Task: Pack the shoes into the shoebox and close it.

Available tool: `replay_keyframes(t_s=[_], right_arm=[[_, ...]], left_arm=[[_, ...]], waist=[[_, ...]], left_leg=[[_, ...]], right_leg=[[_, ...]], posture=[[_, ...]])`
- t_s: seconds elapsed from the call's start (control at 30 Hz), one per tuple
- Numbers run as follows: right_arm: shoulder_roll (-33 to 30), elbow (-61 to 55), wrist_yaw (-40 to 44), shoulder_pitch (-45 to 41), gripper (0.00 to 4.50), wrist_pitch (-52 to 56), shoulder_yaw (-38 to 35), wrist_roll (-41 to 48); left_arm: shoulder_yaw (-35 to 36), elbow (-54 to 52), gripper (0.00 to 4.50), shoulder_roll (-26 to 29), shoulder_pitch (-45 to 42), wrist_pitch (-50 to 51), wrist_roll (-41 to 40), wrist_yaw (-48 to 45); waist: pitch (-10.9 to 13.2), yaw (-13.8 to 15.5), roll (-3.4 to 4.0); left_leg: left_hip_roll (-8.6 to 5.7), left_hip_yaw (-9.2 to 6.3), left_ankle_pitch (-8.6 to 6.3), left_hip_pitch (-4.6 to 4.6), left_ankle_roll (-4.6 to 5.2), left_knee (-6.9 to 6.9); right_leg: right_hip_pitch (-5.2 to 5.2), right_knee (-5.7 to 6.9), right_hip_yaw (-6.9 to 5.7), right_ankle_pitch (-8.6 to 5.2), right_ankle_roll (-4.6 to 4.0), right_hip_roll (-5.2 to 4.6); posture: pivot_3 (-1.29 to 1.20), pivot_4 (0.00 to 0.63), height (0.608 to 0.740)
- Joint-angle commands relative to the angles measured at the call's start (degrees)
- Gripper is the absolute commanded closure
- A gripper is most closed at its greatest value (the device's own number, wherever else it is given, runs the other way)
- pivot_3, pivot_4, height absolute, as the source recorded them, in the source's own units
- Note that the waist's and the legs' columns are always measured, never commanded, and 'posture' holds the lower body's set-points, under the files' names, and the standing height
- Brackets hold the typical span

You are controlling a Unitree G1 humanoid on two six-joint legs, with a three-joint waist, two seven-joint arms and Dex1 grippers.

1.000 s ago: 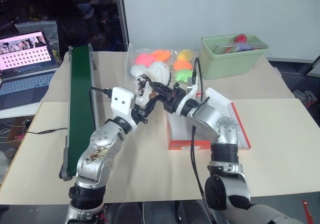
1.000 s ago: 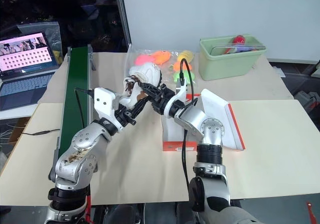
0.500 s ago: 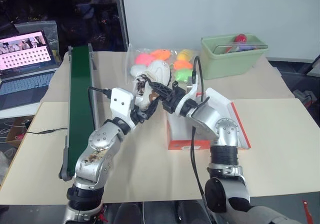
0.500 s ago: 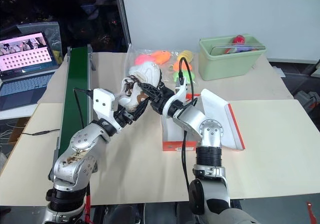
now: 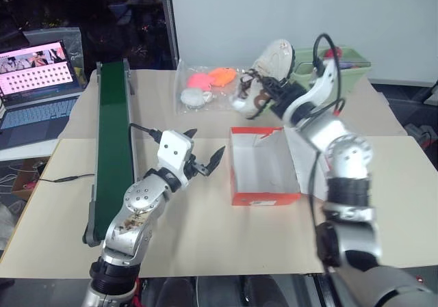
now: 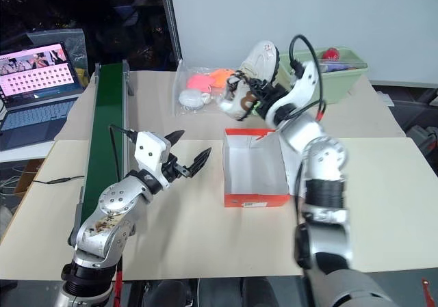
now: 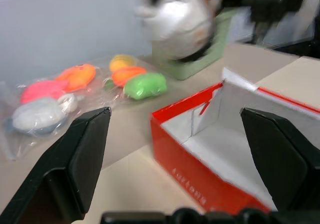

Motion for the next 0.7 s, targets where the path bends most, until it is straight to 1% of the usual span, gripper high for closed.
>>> replay_keyframes(t_s=[0.03,0.17,0.23,0.33,0.57,0.7], right_arm=[[-8.55,0.32,2.24,-3.92,3.79,15.46,1.12,-0.05],[-11.4,6.45,1.11,-7.42,3.79,27.84,-0.9,-0.28],[-12.15,7.59,2.05,-6.28,3.79,31.81,0.82,-3.02],[-11.17,8.24,3.94,-4.57,3.79,35.63,1.46,-5.45],[-8.41,11.43,8.69,0.23,3.79,35.22,4.31,-13.61],[-7.69,15.01,12.18,-0.35,3.79,32.69,6.06,-18.36]], left_arm=[[-0.23,-0.56,0.07,0.02,-0.56,-2.69,0.5,-0.67],[-0.57,-0.02,0.07,-0.08,-0.42,-3.5,0.64,-1.31],[-0.8,0.25,0.07,-0.33,-0.48,-3.76,0.66,-1.45],[-1.15,0.57,0.07,-0.69,-0.41,-4.08,0.89,-1.41],[-0.92,0.41,0.07,-0.97,-0.49,-3.95,0.99,-1.34],[-0.71,-0.35,0.07,-0.83,-0.08,-3.72,1.06,-1.1]], waist=[[0.0,0.11,0.0],[0.0,-0.43,0.0],[0.0,-0.28,0.0],[0.0,-0.07,-0.01],[0.0,-0.01,0.0],[0.0,-0.05,0.0]], left_leg=[[0.0,0.01,0.0,0.0,0.0,0.0],[0.0,0.09,0.0,0.07,0.01,0.0],[0.01,0.08,-0.01,0.08,0.01,-0.02],[0.0,0.08,-0.01,0.04,0.01,-0.02],[-0.02,0.07,-0.01,0.0,0.01,-0.01],[-0.03,0.08,-0.01,0.02,0.01,0.01]], right_leg=[[0.01,-0.04,0.0,0.0,-0.01,0.0],[0.04,-0.07,0.1,-0.01,-0.01,0.01],[0.04,-0.06,0.11,-0.01,-0.01,0.04],[0.04,-0.12,0.1,-0.01,-0.01,0.02],[0.04,-0.18,0.09,0.0,0.01,0.0],[0.05,-0.15,0.09,0.0,0.01,0.0]], posture=[[0.0,0.15,0.729],[0.0,0.15,0.729],[0.0,0.15,0.729],[0.0,0.15,0.729],[0.0,0.15,0.729],[0.0,0.15,0.729]])
